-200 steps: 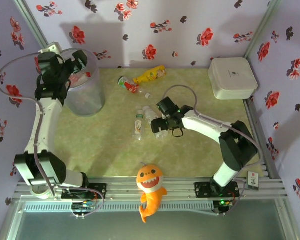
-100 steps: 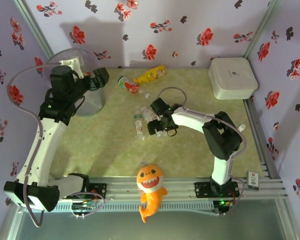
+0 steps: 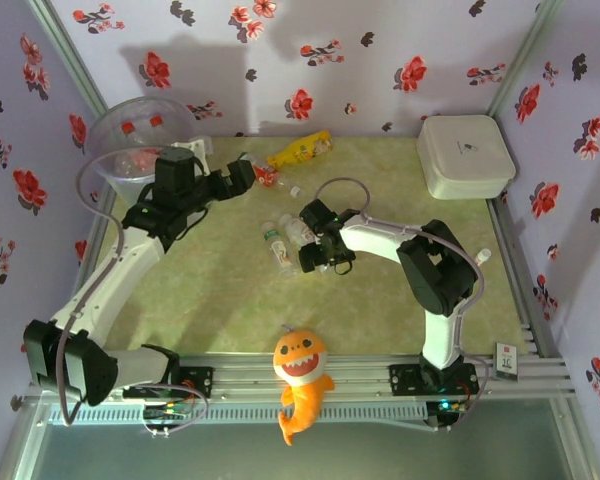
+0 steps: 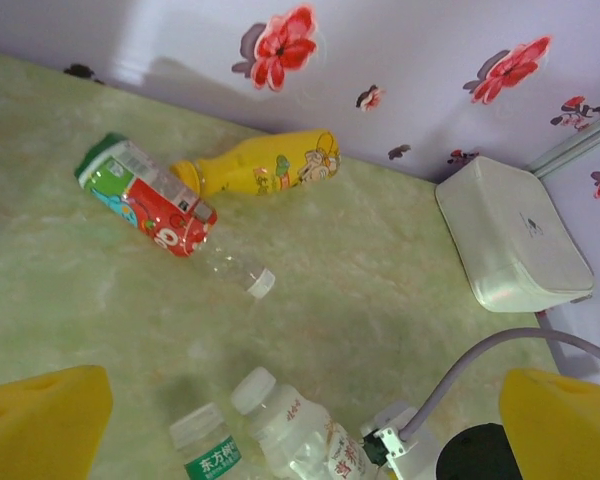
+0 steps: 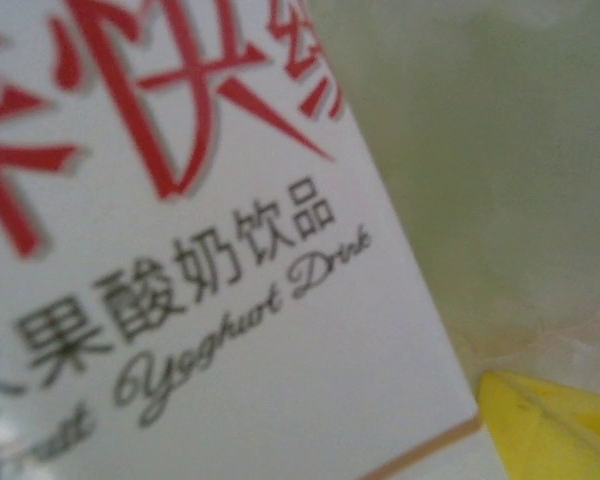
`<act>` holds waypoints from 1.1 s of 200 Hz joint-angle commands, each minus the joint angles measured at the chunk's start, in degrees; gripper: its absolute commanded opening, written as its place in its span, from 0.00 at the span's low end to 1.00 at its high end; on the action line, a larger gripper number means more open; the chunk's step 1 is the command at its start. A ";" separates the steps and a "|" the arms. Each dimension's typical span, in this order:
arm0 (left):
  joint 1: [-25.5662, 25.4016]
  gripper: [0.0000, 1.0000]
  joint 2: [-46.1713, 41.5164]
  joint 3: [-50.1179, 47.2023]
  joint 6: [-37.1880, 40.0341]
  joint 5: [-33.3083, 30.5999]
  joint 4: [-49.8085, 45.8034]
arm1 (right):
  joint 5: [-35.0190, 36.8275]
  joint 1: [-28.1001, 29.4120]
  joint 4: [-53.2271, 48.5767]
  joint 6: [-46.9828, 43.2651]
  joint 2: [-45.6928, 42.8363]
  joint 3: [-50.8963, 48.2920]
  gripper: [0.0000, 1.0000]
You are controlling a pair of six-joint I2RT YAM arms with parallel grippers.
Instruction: Put the plastic bottles in the bin
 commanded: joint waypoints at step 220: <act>-5.64 1.00 20.81 -1.05 -22.45 17.45 29.86 | -7.62 -4.58 30.24 5.00 -25.28 -15.45 0.67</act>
